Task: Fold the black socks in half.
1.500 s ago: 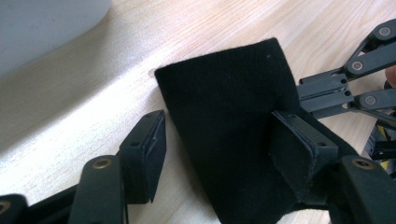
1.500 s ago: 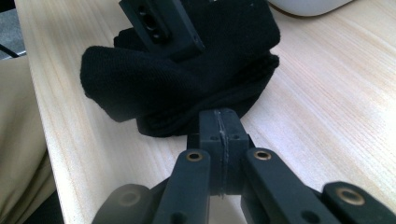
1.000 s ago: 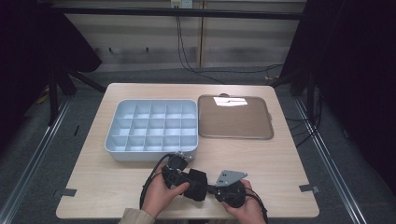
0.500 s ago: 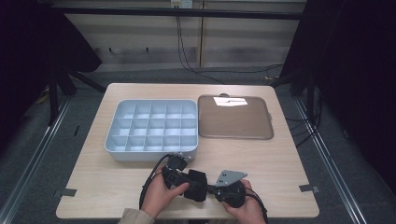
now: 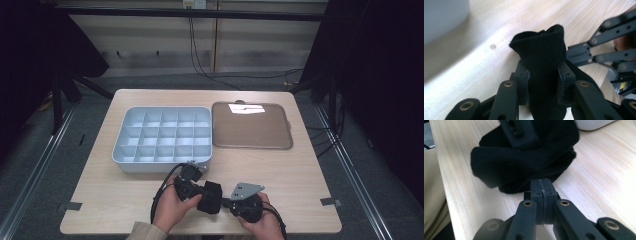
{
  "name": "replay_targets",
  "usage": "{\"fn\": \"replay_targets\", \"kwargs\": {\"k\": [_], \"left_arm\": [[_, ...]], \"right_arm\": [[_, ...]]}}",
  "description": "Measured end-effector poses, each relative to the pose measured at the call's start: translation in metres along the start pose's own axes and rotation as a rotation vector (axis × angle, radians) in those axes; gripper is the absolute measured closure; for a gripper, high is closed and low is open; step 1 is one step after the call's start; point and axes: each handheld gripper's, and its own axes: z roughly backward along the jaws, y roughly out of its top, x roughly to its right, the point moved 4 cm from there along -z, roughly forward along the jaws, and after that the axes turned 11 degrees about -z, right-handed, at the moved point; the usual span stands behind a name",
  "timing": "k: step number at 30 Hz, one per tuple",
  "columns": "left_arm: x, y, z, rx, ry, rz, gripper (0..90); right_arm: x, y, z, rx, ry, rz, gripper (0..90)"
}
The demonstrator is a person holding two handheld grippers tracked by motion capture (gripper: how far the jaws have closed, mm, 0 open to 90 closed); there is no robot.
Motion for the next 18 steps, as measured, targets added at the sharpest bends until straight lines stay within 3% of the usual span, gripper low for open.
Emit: {"fn": "replay_targets", "kwargs": {"k": [2,6,18], "left_arm": [[0.0004,0.0027,0.0019,0.027,0.007,0.000,67.0],[0.0030,0.0054,0.0012,0.033,0.015,-0.006,66.2],[0.0030,0.0085,0.0061,0.010,0.027,-0.041,70.9]], "right_arm": [[-0.0010,-0.0003,-0.0003,0.000,0.010,-0.004,90.0],[-0.0034,0.0001,-0.0016,0.001,0.025,-0.002,90.0],[-0.0034,0.0002,-0.0017,0.007,0.015,0.001,86.6]]}}
